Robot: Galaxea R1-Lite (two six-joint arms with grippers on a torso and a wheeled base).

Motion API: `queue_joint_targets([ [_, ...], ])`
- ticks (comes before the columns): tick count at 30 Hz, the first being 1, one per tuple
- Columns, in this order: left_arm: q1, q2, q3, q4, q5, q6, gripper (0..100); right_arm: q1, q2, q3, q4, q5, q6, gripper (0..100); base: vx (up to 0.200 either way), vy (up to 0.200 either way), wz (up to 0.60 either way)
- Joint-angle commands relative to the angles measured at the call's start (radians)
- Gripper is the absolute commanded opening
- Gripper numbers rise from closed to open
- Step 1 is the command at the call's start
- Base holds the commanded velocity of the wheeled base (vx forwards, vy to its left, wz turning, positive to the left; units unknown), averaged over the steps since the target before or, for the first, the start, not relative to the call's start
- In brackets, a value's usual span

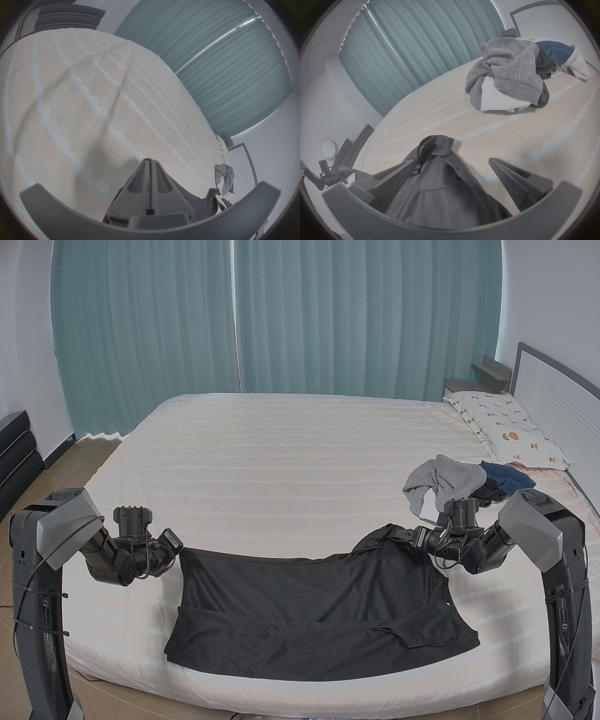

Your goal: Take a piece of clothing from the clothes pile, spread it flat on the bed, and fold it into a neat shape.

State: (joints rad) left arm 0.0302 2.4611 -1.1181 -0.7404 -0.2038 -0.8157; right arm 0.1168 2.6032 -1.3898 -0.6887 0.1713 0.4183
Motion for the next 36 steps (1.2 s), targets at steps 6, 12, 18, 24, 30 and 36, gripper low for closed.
queue_joint_targets([
  [6, 0.0, -0.001, 0.0, 0.0, 0.0, 0.0, 0, 0.02, 0.026, -0.017, 0.001, -0.007, -0.006, 100, 0.0, 0.0, 0.0],
  [12, 0.0, -0.001, 0.0, 0.0, 0.0, 0.0, 0, 0.018, 0.034, -0.006, 0.003, -0.007, -0.044, 0, 0.0, 0.0, 0.0],
  [18, 0.0, -0.001, 0.0, 0.0, 0.0, 0.0, 0, 0.007, 0.017, -0.005, -0.005, -0.007, -0.046, 0, 0.0, 0.0, 0.0],
  [24, 0.002, -0.001, -0.003, 0.0, 0.0, -0.002, 0, -0.02, -0.029, 0.029, -0.008, 0.005, -0.035, 0, 0.0, 0.0, 0.0],
  [30, 0.007, -0.004, -0.005, -0.002, 0.004, -0.003, 0, -0.046, -0.055, 0.057, -0.018, 0.007, -0.012, 0, 0.0, 0.0, 0.0],
  [36, 0.007, -0.005, -0.006, -0.01, 0.007, -0.005, 0, -0.057, -0.077, 0.08, -0.051, 0.013, 0.017, 0, 0.0, 0.0, 0.0],
])
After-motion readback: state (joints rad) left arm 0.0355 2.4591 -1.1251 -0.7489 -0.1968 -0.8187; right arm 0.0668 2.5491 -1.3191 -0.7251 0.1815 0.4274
